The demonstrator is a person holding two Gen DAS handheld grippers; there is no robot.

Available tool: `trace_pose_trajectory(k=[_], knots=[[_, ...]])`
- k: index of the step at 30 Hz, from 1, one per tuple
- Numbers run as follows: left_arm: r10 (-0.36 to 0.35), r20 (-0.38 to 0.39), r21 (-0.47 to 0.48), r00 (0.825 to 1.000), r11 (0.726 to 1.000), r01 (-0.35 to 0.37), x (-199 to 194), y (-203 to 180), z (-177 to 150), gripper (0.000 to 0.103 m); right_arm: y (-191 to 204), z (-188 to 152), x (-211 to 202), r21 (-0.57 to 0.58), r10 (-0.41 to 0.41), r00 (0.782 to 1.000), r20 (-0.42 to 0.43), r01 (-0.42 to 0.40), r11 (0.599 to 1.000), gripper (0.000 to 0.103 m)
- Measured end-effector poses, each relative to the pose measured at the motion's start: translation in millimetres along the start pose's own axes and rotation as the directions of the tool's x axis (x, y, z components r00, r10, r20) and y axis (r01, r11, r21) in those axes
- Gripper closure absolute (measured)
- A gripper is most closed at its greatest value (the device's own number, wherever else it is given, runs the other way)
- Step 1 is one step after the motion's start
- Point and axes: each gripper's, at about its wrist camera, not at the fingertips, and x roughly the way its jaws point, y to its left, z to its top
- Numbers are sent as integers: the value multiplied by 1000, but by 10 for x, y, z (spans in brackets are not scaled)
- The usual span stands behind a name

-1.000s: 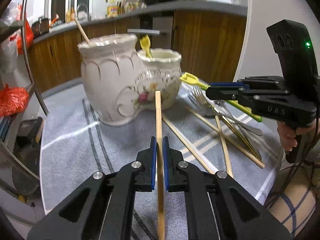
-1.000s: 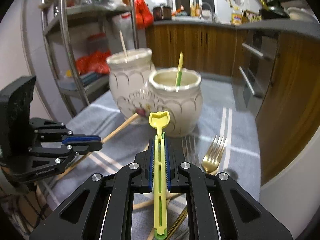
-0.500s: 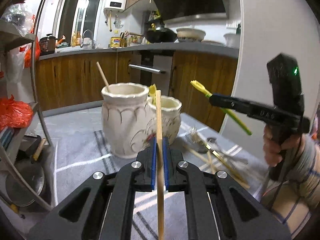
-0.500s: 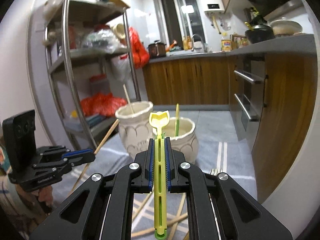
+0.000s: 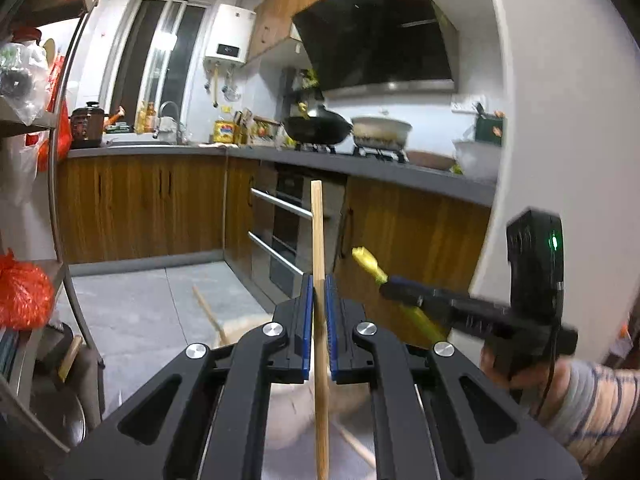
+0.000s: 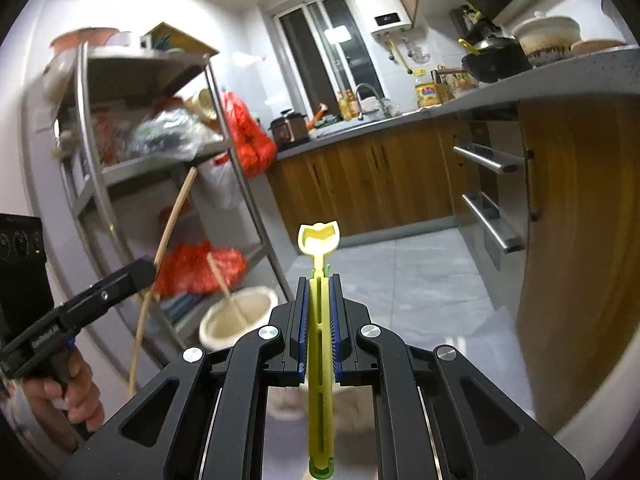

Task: Organize utensils
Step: 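Lower the chopstick into the tall cup with left while right lowers spoon into short cup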

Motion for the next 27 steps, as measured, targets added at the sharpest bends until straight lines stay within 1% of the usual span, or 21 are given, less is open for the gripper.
trace_pose_trajectory(k=[5,8,10,12,16,20,23,27], knots=[[41,30,-38,999,999,-40,360,158,216,97,-107,58,278,66,-16,1000,23,14,998,93],[88,47,-24,995,996,-87,537,196,284,97,-216,33,443,137,-10,1000,28,6,991,93],[114,48,-20,992,993,-113,626,235,289,97,-248,-13,536,161,-12,1000,20,8,987,93],[139,51,-17,989,990,-138,719,269,268,97,-274,-58,624,167,-39,999,12,37,985,93],[174,51,4,983,985,-174,844,283,200,97,-322,-86,670,174,-83,996,31,76,982,93],[174,37,9,984,985,-174,913,289,124,97,-316,-100,701,166,-99,994,38,91,982,93],[171,28,11,985,985,-172,901,299,62,97,-258,-114,726,129,-128,991,42,122,984,93],[157,6,-2,988,988,-157,862,308,-22,97,-222,-146,766,87,-160,987,26,157,984,93]])
